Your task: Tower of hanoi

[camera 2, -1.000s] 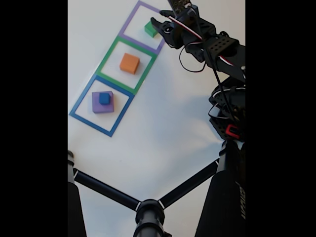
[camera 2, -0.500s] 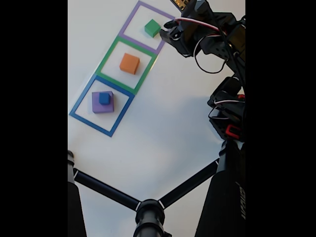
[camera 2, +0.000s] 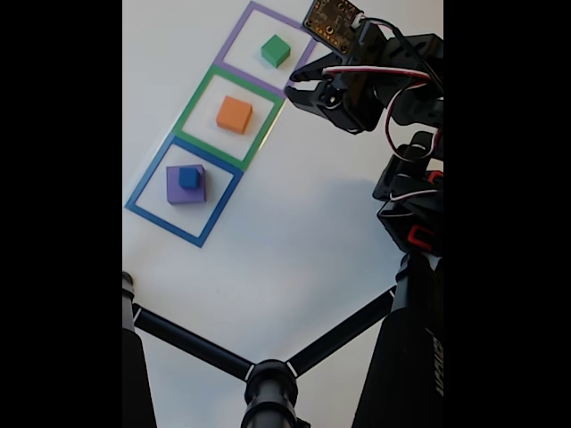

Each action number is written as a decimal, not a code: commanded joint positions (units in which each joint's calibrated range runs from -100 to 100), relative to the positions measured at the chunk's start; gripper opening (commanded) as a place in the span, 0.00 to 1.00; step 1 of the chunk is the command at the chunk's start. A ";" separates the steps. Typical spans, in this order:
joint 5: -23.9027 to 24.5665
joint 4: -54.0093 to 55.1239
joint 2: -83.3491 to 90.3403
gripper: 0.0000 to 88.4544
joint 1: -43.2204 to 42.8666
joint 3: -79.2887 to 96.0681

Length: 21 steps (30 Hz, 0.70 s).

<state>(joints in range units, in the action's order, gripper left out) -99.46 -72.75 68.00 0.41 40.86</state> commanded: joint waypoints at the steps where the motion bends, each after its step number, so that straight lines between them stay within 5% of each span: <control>1: -0.54 -0.53 0.75 0.00 -5.49 -3.40; 21: -0.54 -3.20 -0.62 0.09 -25.63 -3.13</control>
<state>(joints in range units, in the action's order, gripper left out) -99.46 -75.74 68.00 -22.88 38.47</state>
